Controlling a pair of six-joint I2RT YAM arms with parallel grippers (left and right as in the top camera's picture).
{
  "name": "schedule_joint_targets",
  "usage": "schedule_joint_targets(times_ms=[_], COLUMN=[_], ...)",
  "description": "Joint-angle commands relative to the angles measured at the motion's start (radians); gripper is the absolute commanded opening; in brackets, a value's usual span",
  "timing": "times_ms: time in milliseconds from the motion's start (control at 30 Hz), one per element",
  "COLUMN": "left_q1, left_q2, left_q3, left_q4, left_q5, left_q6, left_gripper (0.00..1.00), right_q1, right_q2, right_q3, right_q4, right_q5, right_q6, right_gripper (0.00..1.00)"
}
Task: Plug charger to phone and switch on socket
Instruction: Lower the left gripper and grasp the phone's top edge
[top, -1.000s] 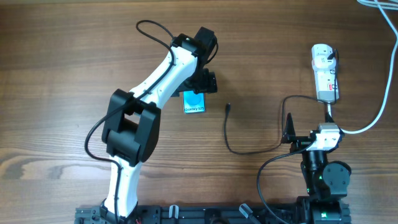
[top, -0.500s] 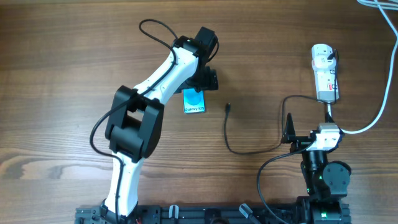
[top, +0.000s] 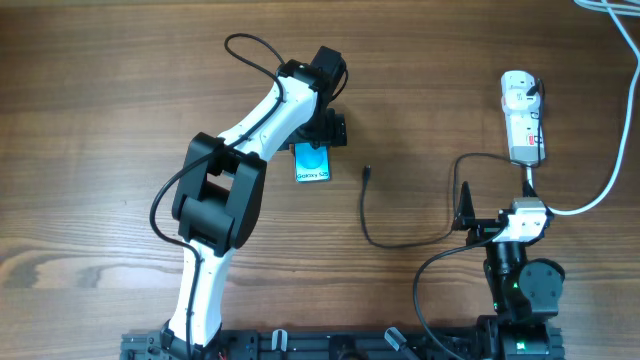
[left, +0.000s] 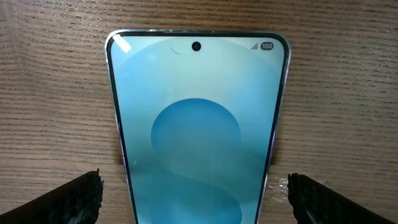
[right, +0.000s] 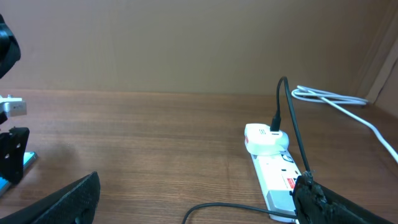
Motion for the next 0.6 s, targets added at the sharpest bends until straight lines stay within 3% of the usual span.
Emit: schedule_joint_targets(times_ms=[0,300,567], left_q1=[0.005,0.005,0.005], left_q2=[0.011,0.011,0.011], left_q3=[-0.016,-0.166,-0.183], left_q4=[0.01,0.097,0.12], left_q5=[-0.013,-0.013,-0.013], left_q6=[0.016,0.016,0.012], left_gripper=[1.0,1.0,1.0], right_q1=[0.006,0.006,0.006], right_q2=[0.0,0.0,0.0], right_q3=[-0.002,-0.002,-0.002], right_q4=[0.005,0.005,0.005], right_q5=[-0.01,-0.01,-0.01], right_q6=[0.013,0.013,0.013], right_gripper=[1.0,1.0,1.0])
